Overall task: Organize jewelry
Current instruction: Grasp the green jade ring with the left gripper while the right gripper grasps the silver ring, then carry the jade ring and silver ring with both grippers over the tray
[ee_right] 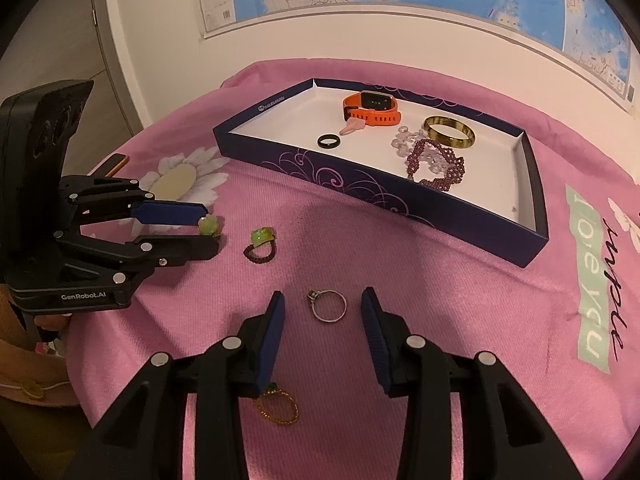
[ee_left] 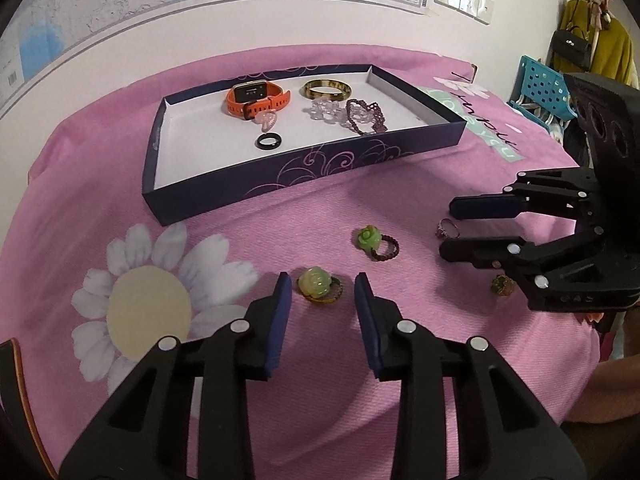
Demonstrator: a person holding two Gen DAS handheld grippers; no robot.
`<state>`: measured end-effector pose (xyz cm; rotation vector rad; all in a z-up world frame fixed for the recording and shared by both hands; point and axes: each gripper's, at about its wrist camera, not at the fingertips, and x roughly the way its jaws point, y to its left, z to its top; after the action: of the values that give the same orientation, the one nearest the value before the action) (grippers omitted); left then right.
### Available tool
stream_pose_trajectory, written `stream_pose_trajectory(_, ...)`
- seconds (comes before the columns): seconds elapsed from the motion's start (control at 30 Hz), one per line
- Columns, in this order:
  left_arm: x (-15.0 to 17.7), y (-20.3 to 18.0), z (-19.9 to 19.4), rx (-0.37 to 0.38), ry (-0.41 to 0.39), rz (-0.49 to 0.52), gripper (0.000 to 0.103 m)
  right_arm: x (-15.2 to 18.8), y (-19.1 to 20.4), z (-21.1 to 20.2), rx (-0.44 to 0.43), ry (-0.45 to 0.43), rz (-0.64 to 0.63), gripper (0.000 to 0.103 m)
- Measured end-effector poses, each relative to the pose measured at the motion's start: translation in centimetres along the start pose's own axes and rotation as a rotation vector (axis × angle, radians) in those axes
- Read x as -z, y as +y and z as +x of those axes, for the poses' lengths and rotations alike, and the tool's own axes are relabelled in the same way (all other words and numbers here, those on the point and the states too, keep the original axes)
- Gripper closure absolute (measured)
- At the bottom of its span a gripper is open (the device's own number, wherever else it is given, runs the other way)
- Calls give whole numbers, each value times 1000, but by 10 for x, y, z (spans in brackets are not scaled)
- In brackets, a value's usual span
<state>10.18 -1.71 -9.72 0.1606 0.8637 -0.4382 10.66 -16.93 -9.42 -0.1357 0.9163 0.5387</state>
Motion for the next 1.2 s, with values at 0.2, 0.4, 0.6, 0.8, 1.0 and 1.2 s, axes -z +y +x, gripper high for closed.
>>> stream_pose_trajectory(0.2,-1,1,1,20,1,-15,82,-1,1,1,-2,4,-8,84)
stream_pose_trajectory(0.4,-1,2,1,17,-3,-24,84,-2,0,1,-9,2,0,85)
stream_pose_trajectory(0.6,-1,4,-2,19,-10,-35,84,-2,-5,-4,-22,-21,24,85)
stream_pose_trajectory(0.8,-6,4,-8,22,-37,-34,84,-5,-10,-11,-28,-50,43,85)
stream_pose_trajectory(1.0,-15,4,-17,27,-76,-29,84,-10,-13,-16,-35,-80,47,85)
stream_pose_trajectory(1.2,-26,8,-24,19,-111,-27,84,-17,-19,-22,-41,-107,53,85)
